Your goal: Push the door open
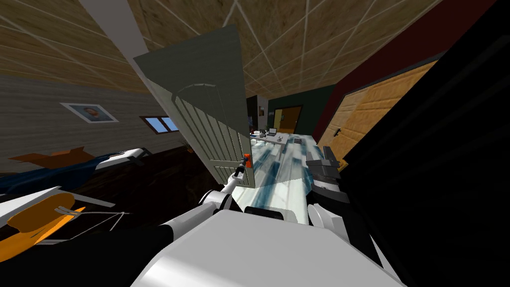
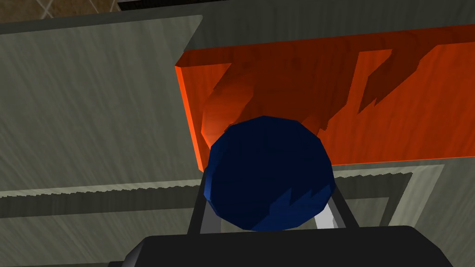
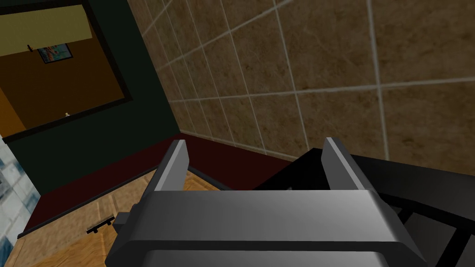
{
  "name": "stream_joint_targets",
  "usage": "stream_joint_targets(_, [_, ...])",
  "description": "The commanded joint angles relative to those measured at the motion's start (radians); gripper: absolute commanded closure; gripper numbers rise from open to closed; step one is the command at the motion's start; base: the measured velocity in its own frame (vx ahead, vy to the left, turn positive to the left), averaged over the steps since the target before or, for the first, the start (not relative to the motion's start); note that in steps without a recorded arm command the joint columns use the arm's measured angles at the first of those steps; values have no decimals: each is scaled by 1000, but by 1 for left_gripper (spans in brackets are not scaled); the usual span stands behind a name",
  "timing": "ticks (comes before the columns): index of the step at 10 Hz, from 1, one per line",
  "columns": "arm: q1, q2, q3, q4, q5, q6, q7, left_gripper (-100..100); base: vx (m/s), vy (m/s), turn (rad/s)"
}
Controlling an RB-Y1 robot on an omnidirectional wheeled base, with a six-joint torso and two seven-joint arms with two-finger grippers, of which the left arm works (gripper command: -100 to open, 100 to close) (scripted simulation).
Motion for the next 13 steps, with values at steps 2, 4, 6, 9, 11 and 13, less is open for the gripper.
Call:
stream_joint_targets(2, [1, 2, 8, 1, 2, -1, -3, 100, 104, -82, 55])
stream_joint_targets(4, [3, 13, 26, 3, 10, -2, -9, 100, 121, -39, 44])
stream_joint_targets(6, [5, 19, 38, 4, 15, -3, -13, 100, 164, -55, 28])
stream_joint_targets(9, [8, 30, 62, 7, 24, -4, -22, 100, 169, -74, 42])
stream_joint_targets(11, [11, 38, 79, 10, 31, -5, -29, 100, 174, -67, 40])
stream_joint_targets(13, [14, 47, 99, 12, 39, -7, -36, 100, 188, -70, 81])
